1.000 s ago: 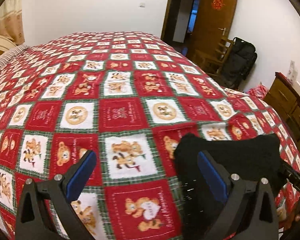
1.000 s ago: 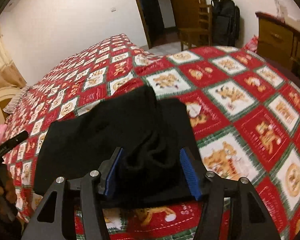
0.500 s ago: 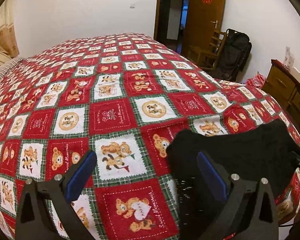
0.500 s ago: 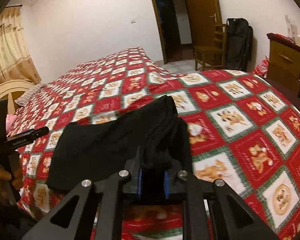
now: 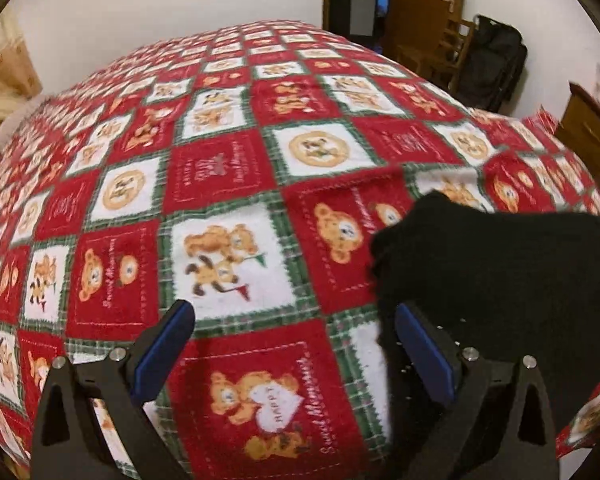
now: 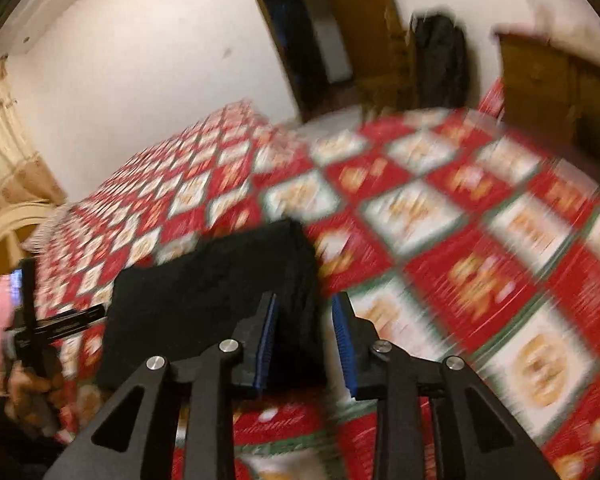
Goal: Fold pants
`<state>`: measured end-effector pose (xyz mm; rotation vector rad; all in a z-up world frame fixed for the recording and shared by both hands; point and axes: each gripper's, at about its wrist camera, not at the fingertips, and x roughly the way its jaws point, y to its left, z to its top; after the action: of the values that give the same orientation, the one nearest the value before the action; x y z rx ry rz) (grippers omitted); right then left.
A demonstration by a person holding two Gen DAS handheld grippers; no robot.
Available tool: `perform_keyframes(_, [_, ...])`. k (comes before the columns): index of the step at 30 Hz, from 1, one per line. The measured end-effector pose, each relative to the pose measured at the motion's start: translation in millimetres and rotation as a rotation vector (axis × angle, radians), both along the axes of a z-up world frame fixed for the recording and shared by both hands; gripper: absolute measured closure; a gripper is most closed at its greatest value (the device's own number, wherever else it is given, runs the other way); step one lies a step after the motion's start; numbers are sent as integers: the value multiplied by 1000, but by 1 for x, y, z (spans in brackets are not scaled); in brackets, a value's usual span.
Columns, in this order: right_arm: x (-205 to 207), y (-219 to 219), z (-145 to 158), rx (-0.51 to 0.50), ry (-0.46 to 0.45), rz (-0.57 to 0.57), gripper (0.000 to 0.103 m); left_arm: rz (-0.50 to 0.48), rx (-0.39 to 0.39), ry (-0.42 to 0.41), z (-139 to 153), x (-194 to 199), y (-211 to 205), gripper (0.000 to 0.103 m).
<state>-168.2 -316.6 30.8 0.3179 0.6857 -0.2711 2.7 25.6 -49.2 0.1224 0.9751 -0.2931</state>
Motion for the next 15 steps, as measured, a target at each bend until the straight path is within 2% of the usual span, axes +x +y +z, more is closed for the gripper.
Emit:
perform_keyframes(3, [14,6,18,-93,-22,51,73,23,-18,-50,18,1,6,1])
perform_keyframes(7, [57,28,19,-206,18,200,75,-32,-69,-103,40,-2,-9,1])
perform_keyframes(9, [78,29,8,-195,62,232,83,-67,-67,-115,45,-3,-27,1])
perform_keyframes(13, [106,22,-22,-160,138,218,83,-105,-39,-97,37,0,-63,2])
perform_keyframes(15, [114,15,-36,-141,161,200,83,-115,7,-70,24,4,-81,2])
